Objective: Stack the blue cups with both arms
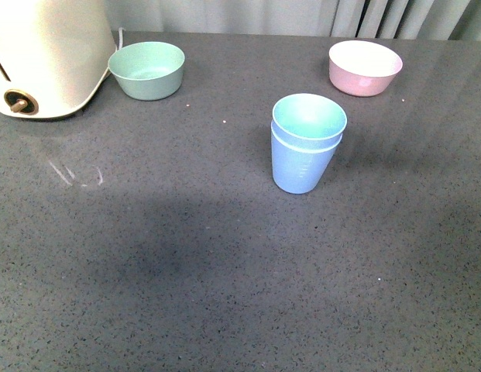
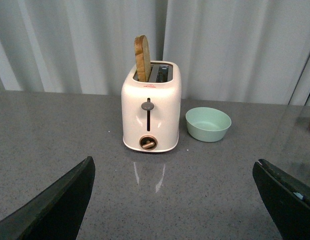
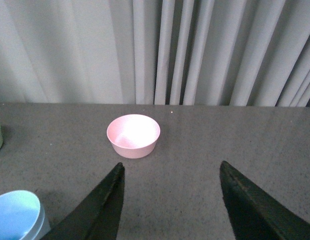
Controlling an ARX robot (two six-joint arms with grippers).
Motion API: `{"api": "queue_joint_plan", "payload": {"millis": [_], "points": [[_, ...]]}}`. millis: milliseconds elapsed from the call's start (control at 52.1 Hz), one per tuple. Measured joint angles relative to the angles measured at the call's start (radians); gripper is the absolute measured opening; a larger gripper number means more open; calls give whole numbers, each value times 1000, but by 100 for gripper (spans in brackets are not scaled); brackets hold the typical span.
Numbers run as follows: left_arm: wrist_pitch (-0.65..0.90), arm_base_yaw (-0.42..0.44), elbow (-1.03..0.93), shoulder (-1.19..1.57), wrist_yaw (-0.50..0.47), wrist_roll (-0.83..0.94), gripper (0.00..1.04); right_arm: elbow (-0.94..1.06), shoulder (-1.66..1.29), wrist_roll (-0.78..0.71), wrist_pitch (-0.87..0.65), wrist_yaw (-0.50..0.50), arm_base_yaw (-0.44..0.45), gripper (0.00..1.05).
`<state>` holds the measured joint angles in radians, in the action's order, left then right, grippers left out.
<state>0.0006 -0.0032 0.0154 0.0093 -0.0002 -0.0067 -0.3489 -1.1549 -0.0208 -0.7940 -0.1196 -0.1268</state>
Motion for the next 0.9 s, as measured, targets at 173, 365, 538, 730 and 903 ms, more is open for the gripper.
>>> {"api": "queue_joint_plan", "payload": {"millis": [173,365,538,730,903], "points": [[0,0,0,0,0,0,96,104,104,7,-4,28,30,22],[0,0,0,0,0,0,96,202,240,10,37,115,105,2],[0,0,0,0,0,0,96,254,349,10,95,119,123,2],[0,0,0,0,0,0,96,292,468,10,175,120,124,2],[0,0,0,0,0,0,96,325,522,11,180,120,125,2]]}}
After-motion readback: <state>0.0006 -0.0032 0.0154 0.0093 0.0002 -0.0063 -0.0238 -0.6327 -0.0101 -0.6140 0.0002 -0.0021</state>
